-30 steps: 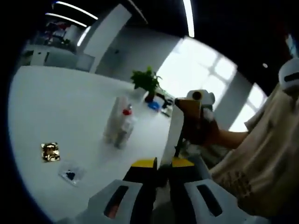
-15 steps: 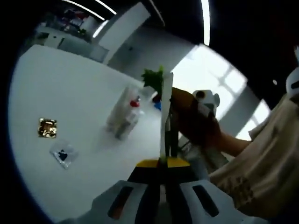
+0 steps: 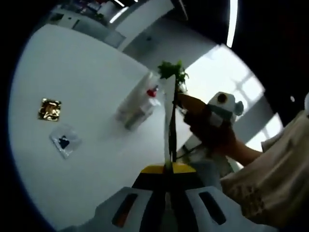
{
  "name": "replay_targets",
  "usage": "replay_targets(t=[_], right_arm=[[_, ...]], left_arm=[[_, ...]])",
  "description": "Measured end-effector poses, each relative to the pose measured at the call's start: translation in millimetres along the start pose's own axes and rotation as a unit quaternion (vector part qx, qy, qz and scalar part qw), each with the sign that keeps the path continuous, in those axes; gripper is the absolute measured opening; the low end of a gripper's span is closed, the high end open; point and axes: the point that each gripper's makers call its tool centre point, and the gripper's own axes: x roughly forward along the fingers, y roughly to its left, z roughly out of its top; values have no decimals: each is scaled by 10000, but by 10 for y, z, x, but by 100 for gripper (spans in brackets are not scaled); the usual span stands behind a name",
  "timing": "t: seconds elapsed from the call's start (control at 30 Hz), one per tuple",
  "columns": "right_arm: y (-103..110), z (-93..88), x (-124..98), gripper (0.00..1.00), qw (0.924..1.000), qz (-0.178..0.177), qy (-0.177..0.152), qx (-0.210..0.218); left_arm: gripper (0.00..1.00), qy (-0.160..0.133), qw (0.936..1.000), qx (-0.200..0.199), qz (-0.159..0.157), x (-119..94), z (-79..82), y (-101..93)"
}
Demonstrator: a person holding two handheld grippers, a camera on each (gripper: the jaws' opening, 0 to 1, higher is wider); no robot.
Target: Arrange the skincare products in the storage area until every visible bottle or jar stands upright without overlapping.
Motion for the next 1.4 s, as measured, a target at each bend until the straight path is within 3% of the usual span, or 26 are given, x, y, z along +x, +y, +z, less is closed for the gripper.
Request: replay_targets(t=[0.23, 0.8, 1.4], right_arm=[[-110, -36, -155, 28, 9997, -196, 25, -108], [-480, -266, -596, 45, 9948, -1001, 175, 94], [-766, -425, -786, 55, 9874, -1540, 256, 274]], left_arm=[[0, 96, 9995, -280, 74, 101, 23, 216], [0, 451, 9918, -1144, 351, 613, 140, 731], [0, 790, 9819, -1643, 520, 890, 183, 1084]])
